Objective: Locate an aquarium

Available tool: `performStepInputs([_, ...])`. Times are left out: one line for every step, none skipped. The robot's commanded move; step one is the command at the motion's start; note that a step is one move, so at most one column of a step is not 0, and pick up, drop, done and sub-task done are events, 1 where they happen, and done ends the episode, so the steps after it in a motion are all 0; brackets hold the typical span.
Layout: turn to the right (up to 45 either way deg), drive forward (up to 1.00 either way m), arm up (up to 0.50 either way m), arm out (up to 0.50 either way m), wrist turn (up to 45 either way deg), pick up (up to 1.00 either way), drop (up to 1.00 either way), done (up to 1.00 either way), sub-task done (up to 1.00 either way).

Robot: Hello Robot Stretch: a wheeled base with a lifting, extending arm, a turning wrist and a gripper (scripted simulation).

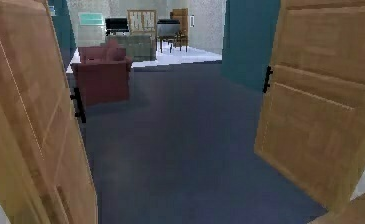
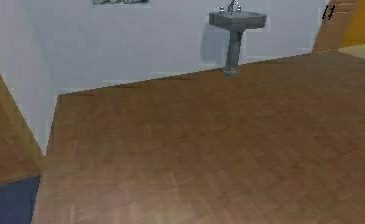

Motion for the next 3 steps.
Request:
performStepInputs([0.0,1.00,0.00,0.00,0.0,0.00,0.00,0.00,0.00])
performStepInputs([0.0,0.25,0.00,0.00,0.0,0.00,0.00,0.00,0.00])
performStepInputs([-3.0,0.00,0.00,0.00,0.0,0.00,0.00,0.00,0.00])
